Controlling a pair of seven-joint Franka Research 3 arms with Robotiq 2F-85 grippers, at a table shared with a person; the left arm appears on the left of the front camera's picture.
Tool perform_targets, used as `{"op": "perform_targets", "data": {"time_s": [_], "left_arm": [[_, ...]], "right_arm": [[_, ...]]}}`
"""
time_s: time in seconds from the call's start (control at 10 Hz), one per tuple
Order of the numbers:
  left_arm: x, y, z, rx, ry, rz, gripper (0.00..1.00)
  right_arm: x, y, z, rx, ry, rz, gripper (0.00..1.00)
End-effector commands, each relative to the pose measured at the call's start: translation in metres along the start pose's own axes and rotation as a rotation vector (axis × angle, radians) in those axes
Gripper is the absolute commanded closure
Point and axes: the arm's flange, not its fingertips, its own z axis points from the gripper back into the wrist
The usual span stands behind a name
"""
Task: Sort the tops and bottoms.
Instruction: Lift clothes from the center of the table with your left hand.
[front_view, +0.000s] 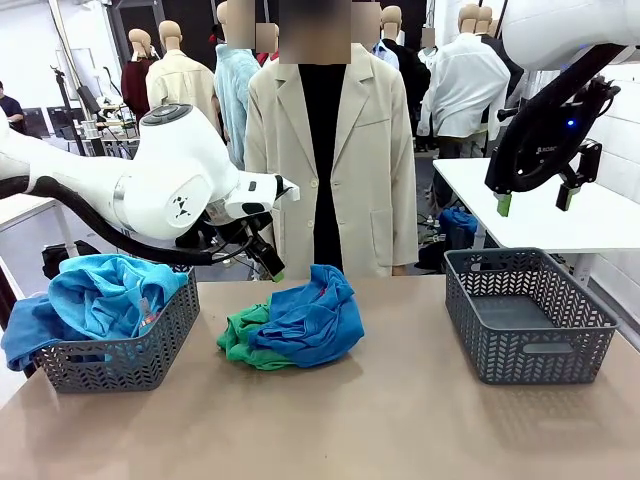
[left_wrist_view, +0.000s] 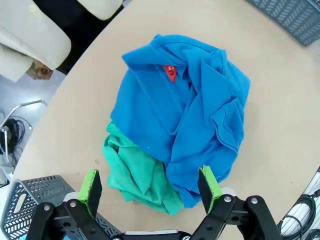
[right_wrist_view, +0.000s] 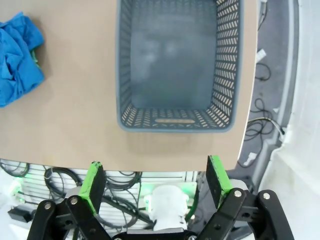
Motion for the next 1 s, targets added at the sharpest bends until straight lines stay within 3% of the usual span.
{"op": "perform_targets", "data": {"time_s": [0.0,0.1,0.5,0.9], "left_arm": [[0.0,0.002,0.0,0.003,-0.003,0.006,0.0],[0.001,-0.003,-0.013,0.036,-0.027,-0.013,0.0],[0.018,-0.023,-0.066,-0.109,-0.051,-0.135,0.0],[0.026,-0.037,-0.098,-0.175,-0.06,-0.169,0.0]], "right_arm": [[0.0,-0.001,0.0,0.031,0.006,0.013,0.0],[0.0,-0.001,0.0,0.031,0.006,0.013,0.0],[0.0,-0.001,0.0,0.031,0.006,0.013,0.0],[0.0,-0.001,0.0,0.031,0.006,0.013,0.0]]}}
